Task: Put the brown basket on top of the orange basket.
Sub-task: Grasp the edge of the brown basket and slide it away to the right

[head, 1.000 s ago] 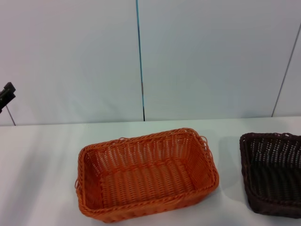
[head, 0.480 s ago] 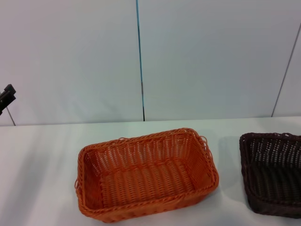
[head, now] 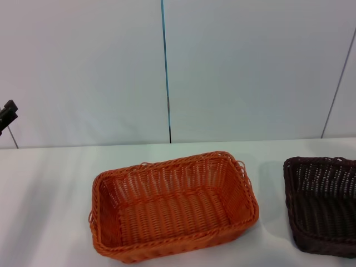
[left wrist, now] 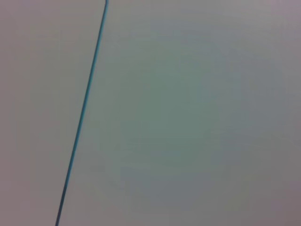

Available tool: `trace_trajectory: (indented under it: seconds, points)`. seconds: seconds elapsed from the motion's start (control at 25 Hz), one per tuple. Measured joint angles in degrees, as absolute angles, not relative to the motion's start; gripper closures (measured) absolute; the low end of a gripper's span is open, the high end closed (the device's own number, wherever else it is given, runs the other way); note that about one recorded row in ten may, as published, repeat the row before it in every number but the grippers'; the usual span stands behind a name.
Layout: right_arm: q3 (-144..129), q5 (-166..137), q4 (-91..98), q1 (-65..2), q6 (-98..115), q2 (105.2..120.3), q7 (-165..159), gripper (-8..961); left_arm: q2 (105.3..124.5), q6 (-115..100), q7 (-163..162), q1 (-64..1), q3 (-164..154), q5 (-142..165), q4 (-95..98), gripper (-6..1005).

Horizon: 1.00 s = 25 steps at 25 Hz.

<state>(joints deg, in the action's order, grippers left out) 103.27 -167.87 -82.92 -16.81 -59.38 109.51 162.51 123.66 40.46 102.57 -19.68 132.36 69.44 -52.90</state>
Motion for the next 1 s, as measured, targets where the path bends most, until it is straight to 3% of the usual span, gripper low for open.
trace_trajectory:
  seconds: [1.0]
  points:
    - [103.70,-167.96,-65.82,-21.40,-49.88,106.43,162.51,72,123.70,37.91,102.57,-20.28,131.86,69.17,-51.05,64]
